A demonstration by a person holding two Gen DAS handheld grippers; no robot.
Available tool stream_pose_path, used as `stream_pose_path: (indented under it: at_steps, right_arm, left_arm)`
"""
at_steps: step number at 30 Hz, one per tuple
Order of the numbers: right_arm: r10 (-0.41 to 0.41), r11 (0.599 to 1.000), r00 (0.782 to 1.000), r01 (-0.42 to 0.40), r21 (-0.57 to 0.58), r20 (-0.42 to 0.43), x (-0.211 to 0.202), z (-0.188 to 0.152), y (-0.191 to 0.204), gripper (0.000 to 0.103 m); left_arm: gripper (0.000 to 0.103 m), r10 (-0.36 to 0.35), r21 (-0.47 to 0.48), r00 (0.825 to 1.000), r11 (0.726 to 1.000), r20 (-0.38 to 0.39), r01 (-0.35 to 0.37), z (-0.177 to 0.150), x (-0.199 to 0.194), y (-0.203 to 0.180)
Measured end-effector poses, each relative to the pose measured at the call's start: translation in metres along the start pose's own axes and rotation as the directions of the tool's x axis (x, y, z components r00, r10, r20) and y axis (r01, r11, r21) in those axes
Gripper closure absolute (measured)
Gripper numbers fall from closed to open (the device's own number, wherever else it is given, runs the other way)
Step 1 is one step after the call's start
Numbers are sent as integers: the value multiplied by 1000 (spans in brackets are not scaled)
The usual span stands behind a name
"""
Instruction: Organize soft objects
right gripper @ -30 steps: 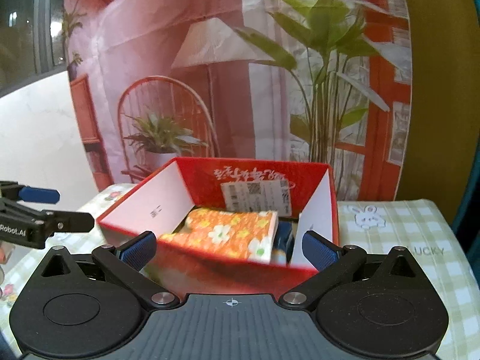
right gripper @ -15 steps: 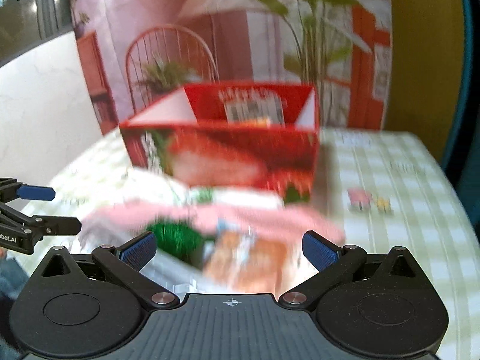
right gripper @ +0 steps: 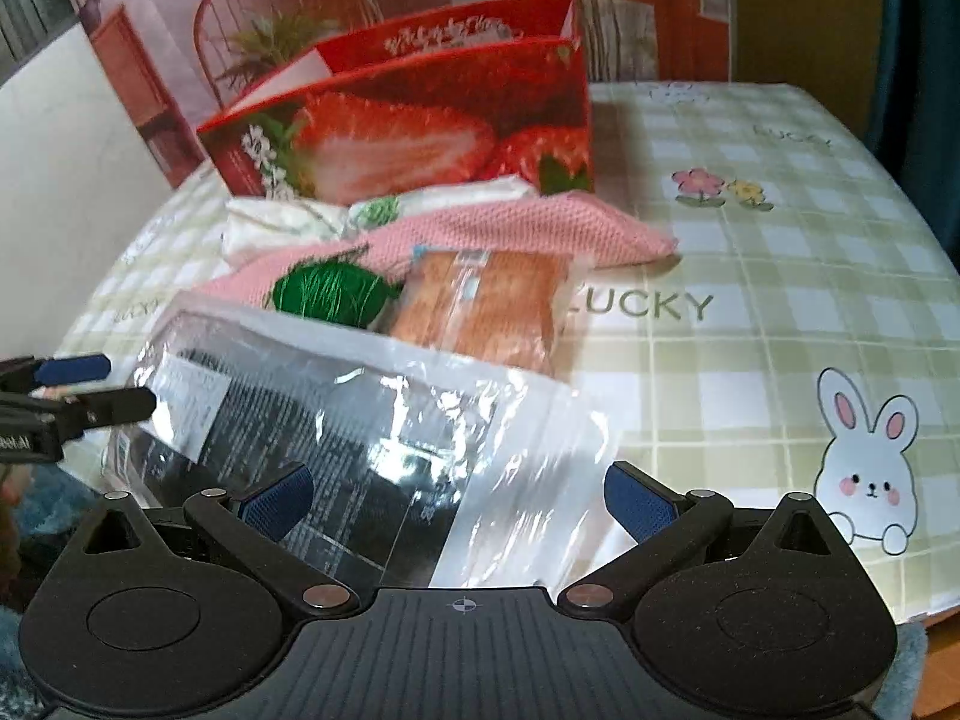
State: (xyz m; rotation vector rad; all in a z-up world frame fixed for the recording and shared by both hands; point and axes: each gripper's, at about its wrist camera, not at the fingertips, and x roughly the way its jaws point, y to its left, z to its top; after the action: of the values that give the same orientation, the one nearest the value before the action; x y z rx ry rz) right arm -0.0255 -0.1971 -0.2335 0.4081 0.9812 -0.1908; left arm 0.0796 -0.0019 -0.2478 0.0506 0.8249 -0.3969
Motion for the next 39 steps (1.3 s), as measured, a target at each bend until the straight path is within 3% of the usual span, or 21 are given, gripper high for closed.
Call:
stream_pose_path:
  at_steps: [2,10,17,30,39]
  right_arm:
    - [-4,1000,999,4,4,-37,9,-2,0,0]
    - [21,1000,997,-19,22,-73,26,-5,1,0]
    - [21,1000,998,-19,18,-63,29,-3,1,0]
    - [15,1000,998,-14,6,-61,29,-5,3,0]
    - [100,988,994,-105,-115,-47,19,-5,26,3]
  left_arm:
    - [5,-9,-7,1000,1000,-9,9,0,3,1]
    - [33,-53,-41,998,998,-29,52,-4,11,6]
    - [34,-85,-80,995,993,-43,81,-6,17,12]
    - [42,-110,-64,993,992,-46,107,-8,15,9]
    - [43,-152,-53,988,987,-40,149,-8,12,8]
